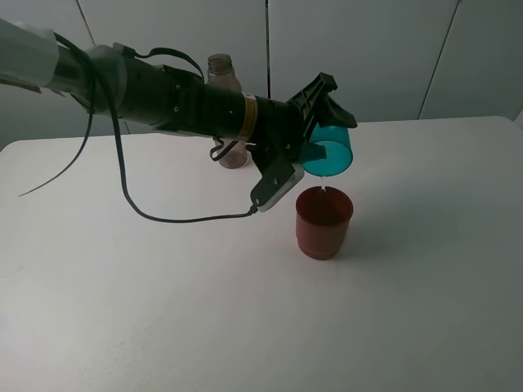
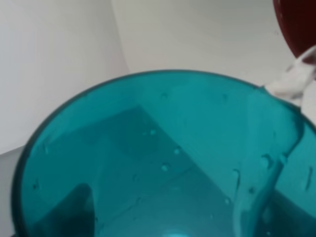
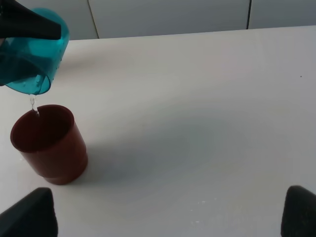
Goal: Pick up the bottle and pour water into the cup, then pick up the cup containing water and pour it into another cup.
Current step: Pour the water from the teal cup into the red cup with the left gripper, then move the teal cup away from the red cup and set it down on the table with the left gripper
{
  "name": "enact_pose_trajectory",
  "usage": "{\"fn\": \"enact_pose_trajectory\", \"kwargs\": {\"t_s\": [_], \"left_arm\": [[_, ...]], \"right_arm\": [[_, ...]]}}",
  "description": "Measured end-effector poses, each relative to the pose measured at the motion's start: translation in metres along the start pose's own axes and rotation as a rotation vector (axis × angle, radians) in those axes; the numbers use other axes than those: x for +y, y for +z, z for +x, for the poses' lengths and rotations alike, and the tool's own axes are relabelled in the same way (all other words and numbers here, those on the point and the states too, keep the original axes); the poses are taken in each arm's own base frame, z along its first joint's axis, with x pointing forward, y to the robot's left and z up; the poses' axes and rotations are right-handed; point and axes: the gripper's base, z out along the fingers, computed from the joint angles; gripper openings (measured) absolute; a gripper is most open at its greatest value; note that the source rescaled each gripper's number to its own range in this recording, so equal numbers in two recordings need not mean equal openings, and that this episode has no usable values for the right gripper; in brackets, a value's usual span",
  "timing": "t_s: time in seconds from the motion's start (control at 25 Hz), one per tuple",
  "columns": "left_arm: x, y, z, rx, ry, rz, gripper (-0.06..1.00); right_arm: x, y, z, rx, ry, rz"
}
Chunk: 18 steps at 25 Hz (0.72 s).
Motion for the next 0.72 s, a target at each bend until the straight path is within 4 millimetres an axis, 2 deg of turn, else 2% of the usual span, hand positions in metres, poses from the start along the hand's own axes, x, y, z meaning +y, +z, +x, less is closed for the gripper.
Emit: {"fn": "enact_pose_trajectory", "kwargs": {"t_s": [0.72], "left_arm": [[0.0019,0.0,-0.0015,-0.015,0.113,-0.022,0.02]], "right_arm": [[0.0,0.0,0.0,0.0,0.0,0.0]]}}
